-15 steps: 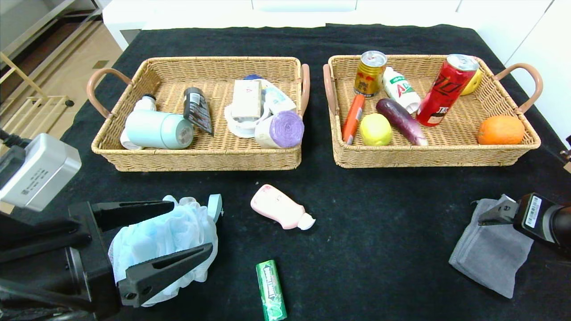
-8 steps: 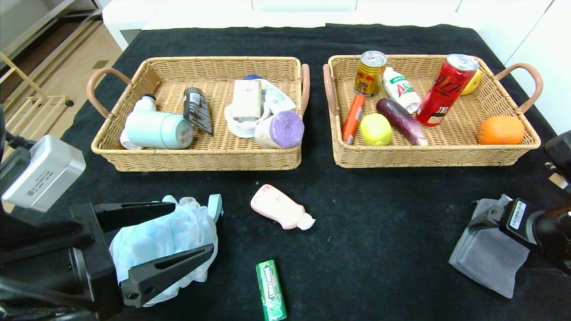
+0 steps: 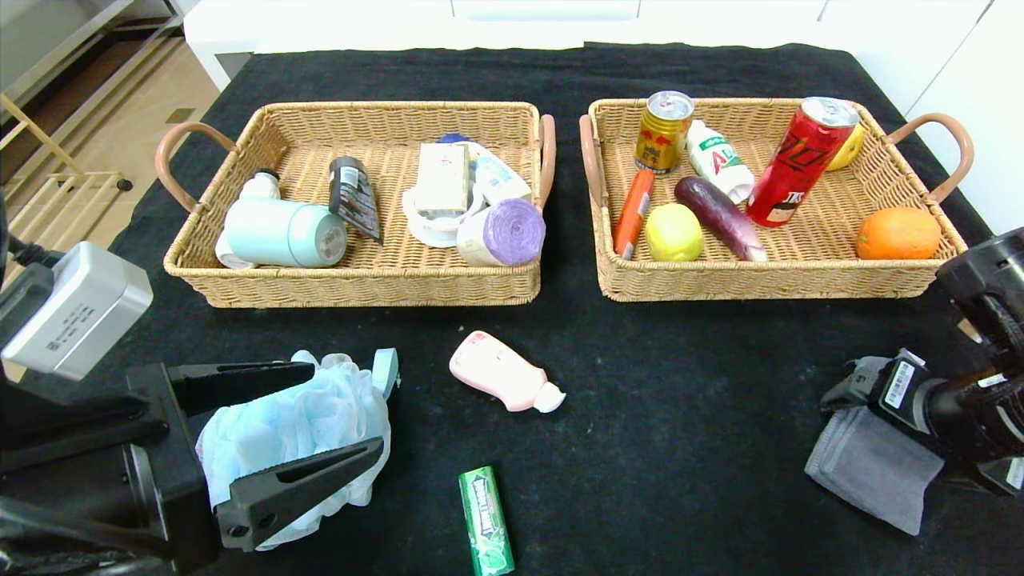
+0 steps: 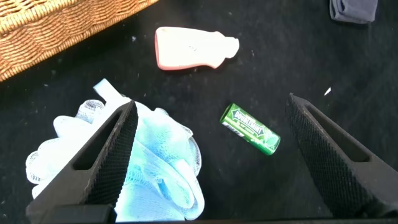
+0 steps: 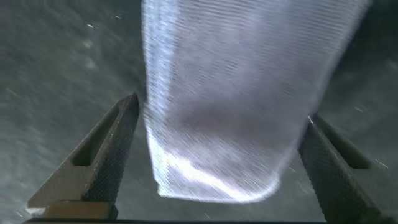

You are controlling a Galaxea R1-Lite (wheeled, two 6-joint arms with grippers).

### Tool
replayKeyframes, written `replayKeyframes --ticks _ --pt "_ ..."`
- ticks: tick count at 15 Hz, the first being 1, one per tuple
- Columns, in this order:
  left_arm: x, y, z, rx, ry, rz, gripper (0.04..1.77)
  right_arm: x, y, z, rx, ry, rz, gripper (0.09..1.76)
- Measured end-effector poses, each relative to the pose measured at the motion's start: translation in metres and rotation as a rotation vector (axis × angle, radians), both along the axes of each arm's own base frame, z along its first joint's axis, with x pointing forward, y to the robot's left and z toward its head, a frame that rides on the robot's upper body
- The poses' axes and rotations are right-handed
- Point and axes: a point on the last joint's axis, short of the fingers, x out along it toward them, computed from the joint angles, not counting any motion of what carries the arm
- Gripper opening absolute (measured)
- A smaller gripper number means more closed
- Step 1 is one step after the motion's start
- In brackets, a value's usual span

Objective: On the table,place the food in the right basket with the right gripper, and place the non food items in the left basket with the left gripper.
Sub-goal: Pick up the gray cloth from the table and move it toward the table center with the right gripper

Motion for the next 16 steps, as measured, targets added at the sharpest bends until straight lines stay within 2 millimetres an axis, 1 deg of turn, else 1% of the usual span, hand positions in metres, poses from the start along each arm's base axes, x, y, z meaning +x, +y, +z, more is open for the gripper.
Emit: replayKeyframes --ticks 4,7,10,13,16 --pt "0.0 0.0 0.0 0.0 0.0 0.0 1.72 0.003 0.001 -0.008 -0.005 0.017 0.004 1.71" --pt "0.0 0.0 0.0 0.0 0.0 -0.001 1.72 0.004 0.001 -0.011 -0.012 0.035 0.0 1.27" --pt "0.0 0.0 -0.001 0.002 0.004 0.0 1.72 0.006 0.002 -0.013 -0.013 0.042 0.001 0.97" --pt "0.0 0.0 -0.001 0.002 0.004 0.0 1.72 0.008 0.002 -0.016 -0.016 0.053 0.0 0.8" --pt "0.001 0.0 -0.001 0.002 0.005 0.001 1.72 0.01 0.002 -0.019 -0.02 0.064 -0.001 0.8"
